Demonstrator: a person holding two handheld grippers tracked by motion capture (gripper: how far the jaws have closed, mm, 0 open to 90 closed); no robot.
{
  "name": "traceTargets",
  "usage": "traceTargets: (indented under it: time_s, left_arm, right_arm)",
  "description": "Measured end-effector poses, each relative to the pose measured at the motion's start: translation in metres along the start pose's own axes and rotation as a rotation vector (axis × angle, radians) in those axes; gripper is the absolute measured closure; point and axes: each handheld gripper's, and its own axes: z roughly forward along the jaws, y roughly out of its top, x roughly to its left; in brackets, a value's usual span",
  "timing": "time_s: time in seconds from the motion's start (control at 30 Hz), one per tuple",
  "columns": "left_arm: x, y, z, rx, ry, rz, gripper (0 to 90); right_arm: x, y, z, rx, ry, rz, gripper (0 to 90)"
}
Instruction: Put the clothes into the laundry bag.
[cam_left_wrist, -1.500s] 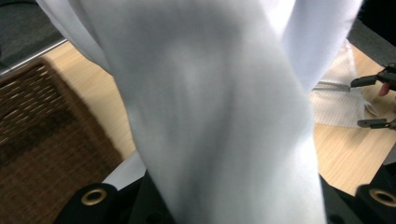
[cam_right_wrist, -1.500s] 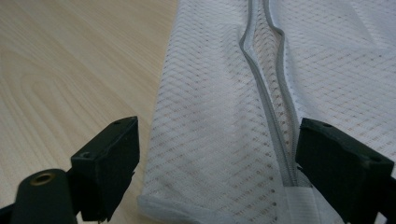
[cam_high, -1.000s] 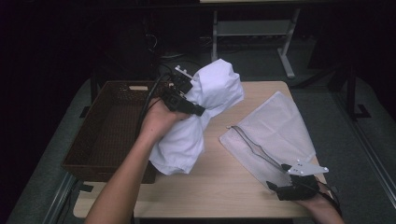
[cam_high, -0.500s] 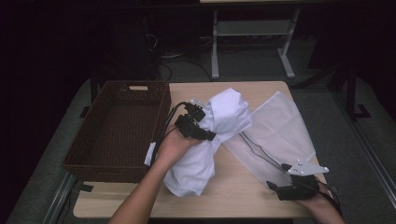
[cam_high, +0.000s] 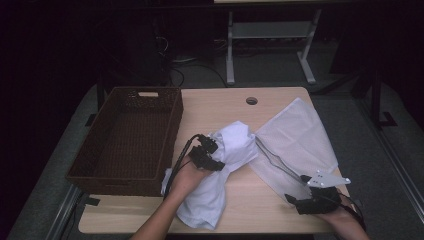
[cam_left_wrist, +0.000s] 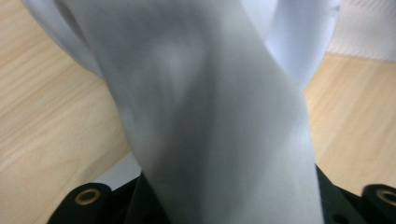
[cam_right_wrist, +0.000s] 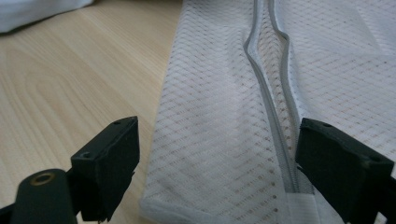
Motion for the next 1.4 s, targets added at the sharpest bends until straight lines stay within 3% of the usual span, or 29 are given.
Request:
traceTargets:
  time_s: [0.13, 0.23, 0.3, 0.37, 0.47, 0.5, 0.53, 0.67, 0.77, 0.9, 0.97, 1.1, 1.13, 1.2, 1.4]
  left_arm:
    - [0.007, -0.008, 0.005, -0.007, 0.000, -0.003, 66.6]
    - [0.010, -0.014, 0.009, -0.037, -0.015, -0.019, 63.0]
    - [0.011, -0.015, 0.011, -0.026, -0.020, -0.006, 61.1]
    - [0.010, -0.016, 0.011, -0.028, -0.019, -0.001, 60.3]
    - [0.009, -0.016, 0.012, -0.024, -0.014, 0.010, 60.3]
    - [0.009, -0.016, 0.012, -0.027, -0.013, 0.013, 60.3]
    - [0.009, -0.016, 0.012, -0.027, -0.013, 0.013, 60.3]
    - [0.010, -0.017, 0.013, -0.035, -0.017, 0.006, 60.5]
    - [0.010, -0.017, 0.013, -0.033, -0.017, 0.010, 60.6]
    - [0.010, -0.018, 0.014, -0.036, -0.020, 0.007, 60.6]
    - [0.010, -0.018, 0.014, -0.038, -0.024, 0.004, 60.6]
    - [0.011, -0.018, 0.015, -0.039, -0.029, 0.002, 60.0]
    - [0.010, -0.018, 0.015, -0.039, -0.029, 0.003, 60.0]
    - [0.011, -0.018, 0.016, -0.038, -0.031, 0.004, 59.8]
    - [0.011, -0.018, 0.016, -0.029, -0.029, 0.011, 59.6]
  right_arm:
    - [0.000, 0.002, 0.000, 0.003, 0.015, 0.007, 12.8]
    - [0.001, 0.006, -0.001, 0.018, 0.032, 0.014, 6.4]
    - [0.001, 0.009, -0.002, 0.024, 0.037, 0.029, 6.7]
    - [-0.002, 0.013, -0.004, 0.007, 0.065, 0.067, 12.7]
    - [-0.004, 0.016, -0.006, -0.017, 0.055, 0.076, 16.0]
    - [-0.007, 0.022, -0.005, -0.018, 0.056, 0.073, 25.2]
    - [-0.007, 0.022, -0.005, -0.018, 0.056, 0.073, 25.2]
    - [-0.021, 0.041, 0.003, -0.028, 0.026, 0.076, 32.2]
    - [-0.039, 0.061, 0.020, -0.036, 0.007, 0.082, 35.5]
    - [-0.058, 0.074, 0.039, -0.035, 0.004, 0.064, 38.4]
    - [-0.066, 0.078, 0.048, -0.033, 0.009, 0.084, 38.1]
    - [-0.077, 0.082, 0.063, -0.031, 0.020, 0.099, 38.8]
    - [-0.078, 0.081, 0.066, -0.024, 0.031, 0.113, 38.7]
    - [-0.078, 0.079, 0.072, 0.016, 0.027, 0.092, 39.1]
    - [-0.081, 0.067, 0.081, 0.056, 0.023, 0.104, 49.2]
